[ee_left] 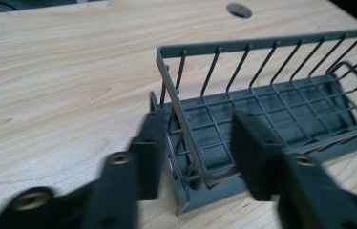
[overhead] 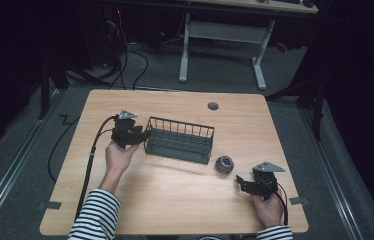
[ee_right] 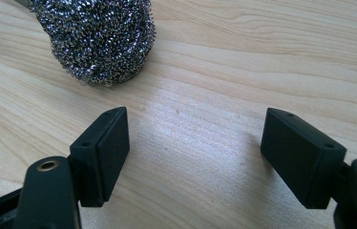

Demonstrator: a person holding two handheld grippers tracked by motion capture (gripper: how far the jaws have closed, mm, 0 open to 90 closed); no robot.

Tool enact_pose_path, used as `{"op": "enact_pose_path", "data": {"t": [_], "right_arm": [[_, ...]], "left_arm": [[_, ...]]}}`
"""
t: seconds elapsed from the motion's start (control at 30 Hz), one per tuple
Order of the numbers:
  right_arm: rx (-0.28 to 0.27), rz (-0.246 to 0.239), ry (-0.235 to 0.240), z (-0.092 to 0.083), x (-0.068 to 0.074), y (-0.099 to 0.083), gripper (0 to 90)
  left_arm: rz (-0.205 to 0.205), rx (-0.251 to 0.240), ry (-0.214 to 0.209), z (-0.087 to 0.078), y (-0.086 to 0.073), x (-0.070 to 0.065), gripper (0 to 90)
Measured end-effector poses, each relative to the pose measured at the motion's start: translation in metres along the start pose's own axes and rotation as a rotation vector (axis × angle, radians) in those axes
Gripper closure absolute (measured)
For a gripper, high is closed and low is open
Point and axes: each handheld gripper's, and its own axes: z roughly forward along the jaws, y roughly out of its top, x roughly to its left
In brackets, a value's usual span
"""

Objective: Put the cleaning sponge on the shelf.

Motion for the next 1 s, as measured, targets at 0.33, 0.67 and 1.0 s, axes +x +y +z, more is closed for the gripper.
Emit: {"op": "enact_pose_path", "data": {"t": [0.33, 0.67, 1.0], "right_arm": [[0.000, -0.001, 0.001, 0.000, 0.000, 0.000, 25.2], [0.003, -0.004, 0.001, 0.000, 0.000, 0.000, 23.8], [0.003, 0.001, 0.001, 0.000, 0.001, 0.000, 24.5]], "left_arm": [[0.030, -0.041, 0.025, -0.034, -0.027, 0.009, 32.8], [0.034, 0.031, 0.114, -0.044, -0.096, 0.023, 32.6], [0.033, 0.064, 0.202, -0.042, -0.138, 0.029, 31.7]]}}
